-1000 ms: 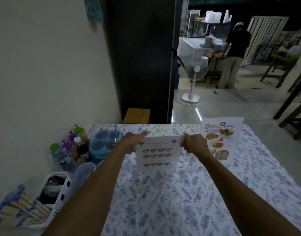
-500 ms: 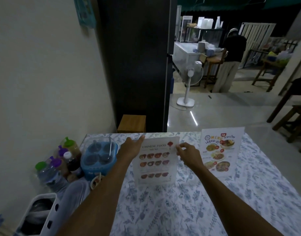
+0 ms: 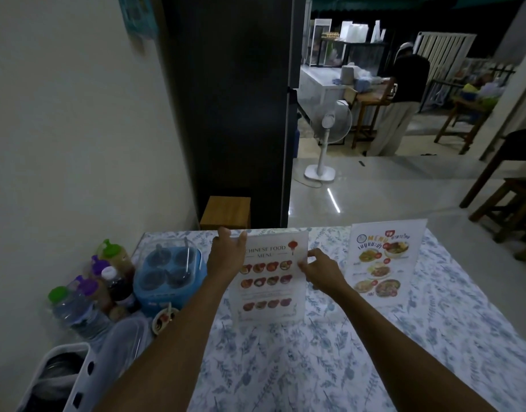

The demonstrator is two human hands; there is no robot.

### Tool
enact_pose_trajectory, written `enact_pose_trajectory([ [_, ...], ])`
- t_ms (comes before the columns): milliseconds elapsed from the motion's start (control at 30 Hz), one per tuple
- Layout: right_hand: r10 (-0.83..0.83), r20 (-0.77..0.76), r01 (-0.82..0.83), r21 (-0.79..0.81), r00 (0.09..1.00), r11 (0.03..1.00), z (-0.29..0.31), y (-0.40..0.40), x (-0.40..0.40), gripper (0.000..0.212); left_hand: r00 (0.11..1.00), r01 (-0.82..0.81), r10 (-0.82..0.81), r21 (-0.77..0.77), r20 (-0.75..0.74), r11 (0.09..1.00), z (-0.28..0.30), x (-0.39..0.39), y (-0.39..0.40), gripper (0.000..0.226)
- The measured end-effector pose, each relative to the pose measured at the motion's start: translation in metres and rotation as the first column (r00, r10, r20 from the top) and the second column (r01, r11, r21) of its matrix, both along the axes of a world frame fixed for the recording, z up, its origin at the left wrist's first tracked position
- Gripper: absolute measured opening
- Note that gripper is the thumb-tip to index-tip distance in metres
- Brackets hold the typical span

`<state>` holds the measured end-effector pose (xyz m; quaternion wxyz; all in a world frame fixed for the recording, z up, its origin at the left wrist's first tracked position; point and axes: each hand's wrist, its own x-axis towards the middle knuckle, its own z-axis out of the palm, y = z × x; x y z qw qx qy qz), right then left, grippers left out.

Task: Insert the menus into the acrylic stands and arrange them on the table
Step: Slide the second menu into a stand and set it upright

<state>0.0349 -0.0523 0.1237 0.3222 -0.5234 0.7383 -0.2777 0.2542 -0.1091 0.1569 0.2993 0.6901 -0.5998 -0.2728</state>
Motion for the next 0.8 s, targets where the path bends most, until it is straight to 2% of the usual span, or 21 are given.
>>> enact_pose_trajectory([
  [100,-0.009,0.027,0.009,0.018,1.000,1.000,0.002,0.005,-0.001,0.041,0.999,-0.007,0.006,-0.035,-0.035,0.999,-0.005,0.002,0.004,0.047],
  [233,-0.026,0.015,0.026,0.020,1.000,0.999,0.000,0.010,-0.008,0.051,0.996,-0.018,0.038,-0.231,0.083,0.973,-0.006,-0.002,0.017,0.036],
  [333,-0.054,-0.002,0.054,0.011,0.999,0.998,-0.001,0.015,-0.017,0.050,0.990,0.053,0.005,-0.396,0.144,0.917,0.002,-0.018,0.031,0.028],
  [433,-0.085,-0.014,0.085,0.007,0.996,0.996,-0.001,0.025,-0.030,0.046,0.986,0.148,-0.088,-0.497,0.143,0.855,0.009,-0.043,0.042,0.022],
  [600,-0.154,-0.057,0.154,-0.005,0.986,0.988,-0.002,0.049,-0.063,0.046,0.965,0.257,-0.245,-0.555,0.098,0.791,0.007,-0.103,0.058,0.016],
  [800,-0.274,-0.088,0.276,0.017,0.958,0.961,0.003,0.088,-0.115,0.044,0.914,0.385,-0.394,-0.525,0.101,0.759,-0.007,-0.171,0.072,0.017],
])
